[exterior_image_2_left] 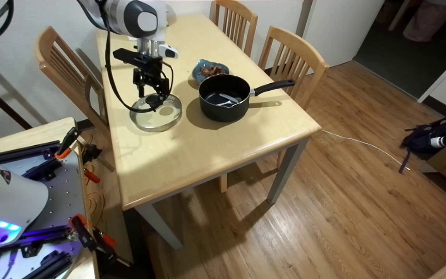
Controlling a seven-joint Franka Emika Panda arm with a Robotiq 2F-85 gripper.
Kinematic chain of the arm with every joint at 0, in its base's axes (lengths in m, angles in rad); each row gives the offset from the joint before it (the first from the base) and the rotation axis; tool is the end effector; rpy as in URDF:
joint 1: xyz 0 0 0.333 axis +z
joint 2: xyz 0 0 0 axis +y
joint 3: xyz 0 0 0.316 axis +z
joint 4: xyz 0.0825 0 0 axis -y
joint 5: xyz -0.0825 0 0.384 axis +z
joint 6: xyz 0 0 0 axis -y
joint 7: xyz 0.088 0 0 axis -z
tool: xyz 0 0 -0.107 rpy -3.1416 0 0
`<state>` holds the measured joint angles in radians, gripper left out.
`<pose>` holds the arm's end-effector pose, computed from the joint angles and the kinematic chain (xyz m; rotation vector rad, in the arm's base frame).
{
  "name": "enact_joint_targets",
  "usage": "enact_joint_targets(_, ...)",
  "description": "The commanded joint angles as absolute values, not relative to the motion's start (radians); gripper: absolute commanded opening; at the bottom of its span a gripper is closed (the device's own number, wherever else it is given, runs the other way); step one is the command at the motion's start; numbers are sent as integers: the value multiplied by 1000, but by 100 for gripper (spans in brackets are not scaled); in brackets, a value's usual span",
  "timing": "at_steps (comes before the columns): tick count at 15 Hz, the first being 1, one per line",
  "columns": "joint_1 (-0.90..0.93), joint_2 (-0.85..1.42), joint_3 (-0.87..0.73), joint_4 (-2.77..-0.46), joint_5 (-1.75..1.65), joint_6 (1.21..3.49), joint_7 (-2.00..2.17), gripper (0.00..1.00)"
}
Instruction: Pick up the lid from the table and close the pot
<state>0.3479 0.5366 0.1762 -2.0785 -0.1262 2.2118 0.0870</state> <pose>0.4653 0.2688 0.1431 2.8767 0.7751 -0.5663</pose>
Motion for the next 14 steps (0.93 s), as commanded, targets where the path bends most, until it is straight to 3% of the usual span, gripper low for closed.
enact_joint_targets(1,355,519,146,-2151,-225,2309,96,100)
enact_joint_targets(8,358,542,140,-2150,-292,2480,75,100)
enact_joint_targets(9,361,543,138,-2148,-304,2502,69,80)
enact_joint_targets(14,428,640,105,-2200,-374,2754,125,48)
